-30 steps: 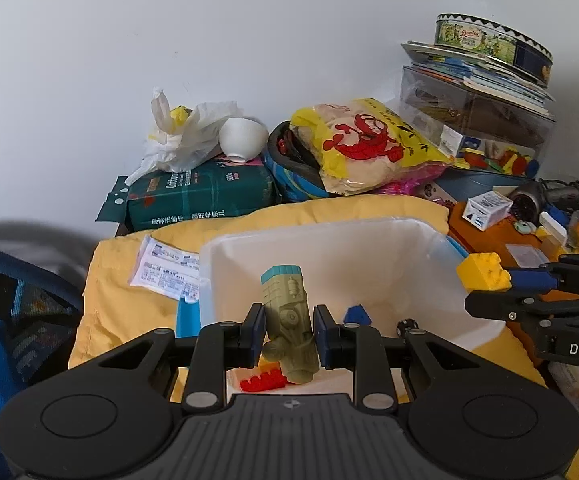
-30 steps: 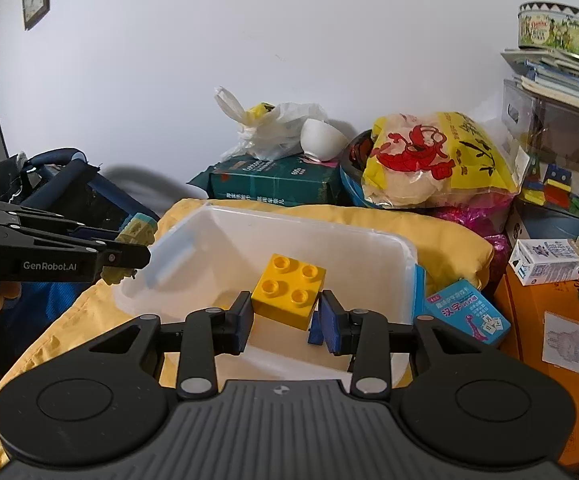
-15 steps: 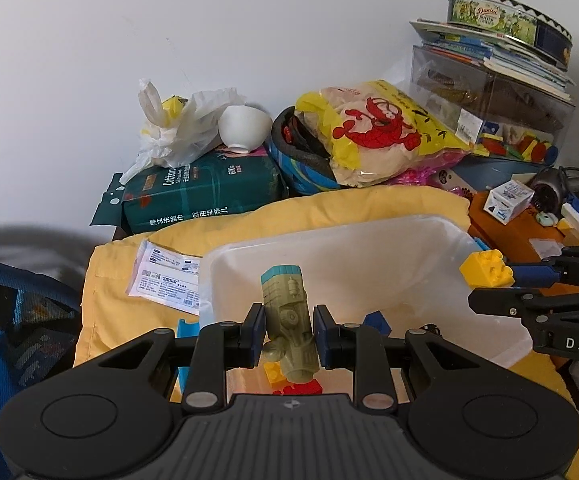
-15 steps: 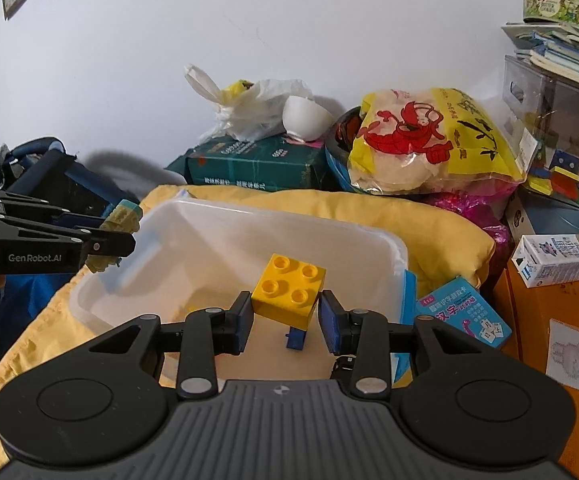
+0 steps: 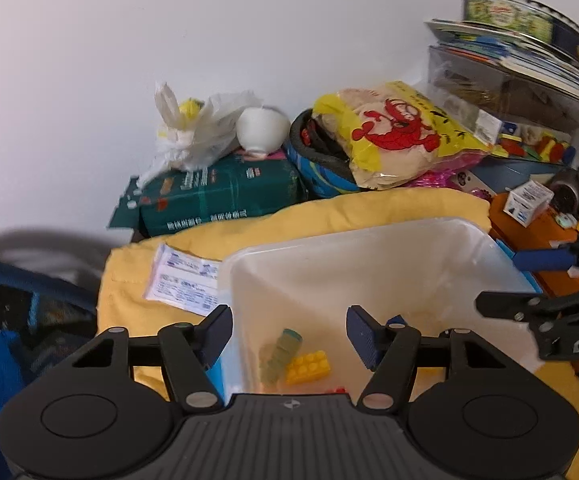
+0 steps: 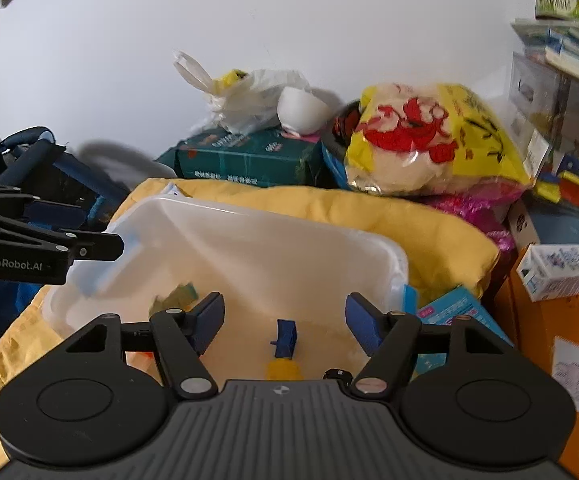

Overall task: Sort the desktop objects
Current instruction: 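Open both tools to drop the figure and yellow block into the bin, then move both open tools back toward the pile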

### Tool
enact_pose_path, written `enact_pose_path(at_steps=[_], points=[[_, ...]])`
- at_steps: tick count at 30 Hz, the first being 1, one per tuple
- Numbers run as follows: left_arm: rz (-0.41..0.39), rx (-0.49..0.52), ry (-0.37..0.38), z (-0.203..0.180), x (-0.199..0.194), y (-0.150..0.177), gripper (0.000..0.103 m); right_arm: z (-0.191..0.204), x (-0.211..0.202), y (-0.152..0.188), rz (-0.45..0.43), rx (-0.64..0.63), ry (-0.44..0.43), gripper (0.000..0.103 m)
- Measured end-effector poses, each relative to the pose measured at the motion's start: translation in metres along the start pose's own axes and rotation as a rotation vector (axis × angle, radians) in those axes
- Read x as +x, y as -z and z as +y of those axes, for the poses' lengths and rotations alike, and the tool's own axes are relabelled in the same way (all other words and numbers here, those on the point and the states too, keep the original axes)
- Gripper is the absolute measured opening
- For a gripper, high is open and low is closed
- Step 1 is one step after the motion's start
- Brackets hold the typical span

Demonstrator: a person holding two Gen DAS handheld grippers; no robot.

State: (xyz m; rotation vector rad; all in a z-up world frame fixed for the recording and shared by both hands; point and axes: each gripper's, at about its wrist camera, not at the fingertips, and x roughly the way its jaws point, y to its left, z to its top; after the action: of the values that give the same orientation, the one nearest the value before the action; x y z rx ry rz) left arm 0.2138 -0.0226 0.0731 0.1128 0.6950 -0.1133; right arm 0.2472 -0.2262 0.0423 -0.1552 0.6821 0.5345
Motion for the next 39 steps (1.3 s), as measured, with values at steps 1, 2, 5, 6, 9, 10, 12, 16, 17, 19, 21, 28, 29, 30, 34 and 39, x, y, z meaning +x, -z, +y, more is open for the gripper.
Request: enact_pose_path(at_steps=[1,2,5,6,9,10,12,16,17,19,21,28,29,30,34,39], points=[[-0.016,0.007,-0.002,0.0,-0.007,0.006,0.067,0.002,-0.006,0.004,-0.01,-0.007,-0.001,0.07],[-0.027,0.006,0.006,0.0,-0.012,0.011,0.067,0.003,-0.012,0.007,-0.021,-0.006,-0.003,0.07],[-0.044,-0.006,0.049,-0.002,-0.032,0.04,0.067,0.007,-0.035,0.026,-0.047,0.02,-0.028,0.07],[-0.045,-0.004,0.056,-0.004,-0.038,0.051,0.067,0.009,-0.043,0.036,-0.054,0.023,-0.034,0.07],[-0.041,-0.008,0.057,-0.01,-0.053,0.087,0.067,0.02,-0.062,0.071,-0.047,0.006,-0.037,0.07],[-0.035,-0.013,0.064,-0.012,-0.057,0.1,0.067,0.024,-0.067,0.084,-0.038,-0.002,-0.035,0.07],[-0.004,-0.018,0.069,-0.015,-0.061,0.126,0.067,0.029,-0.073,0.111,-0.003,0.002,-0.03,0.07],[0.066,-0.048,0.047,-0.014,-0.06,0.167,0.066,0.038,-0.073,0.162,0.098,0.03,-0.012,0.059],[0.073,-0.051,0.04,-0.014,-0.06,0.175,0.066,0.041,-0.073,0.173,0.123,0.033,-0.003,0.057],[0.092,-0.047,0.025,-0.016,-0.058,0.188,0.066,0.044,-0.074,0.188,0.147,0.024,0.001,0.045],[0.117,-0.031,0.034,-0.02,-0.054,0.197,0.065,0.051,-0.077,0.196,0.148,0.005,0.016,0.044],[0.126,-0.036,0.029,-0.029,-0.038,0.198,0.065,0.064,-0.071,0.199,0.136,-0.02,0.026,0.042],[0.124,-0.044,0.02,-0.028,-0.033,0.195,0.065,0.065,-0.07,0.198,0.13,-0.023,0.031,0.042],[0.125,-0.054,0.013,-0.028,-0.03,0.193,0.064,0.066,-0.069,0.198,0.126,-0.026,0.034,0.04],[0.13,-0.065,-0.002,-0.028,-0.013,0.185,0.064,0.074,-0.063,0.203,0.135,-0.048,0.061,0.033],[0.165,-0.026,0.007,-0.035,0.005,0.182,0.061,0.074,-0.06,0.206,0.139,-0.047,0.076,0.031]])
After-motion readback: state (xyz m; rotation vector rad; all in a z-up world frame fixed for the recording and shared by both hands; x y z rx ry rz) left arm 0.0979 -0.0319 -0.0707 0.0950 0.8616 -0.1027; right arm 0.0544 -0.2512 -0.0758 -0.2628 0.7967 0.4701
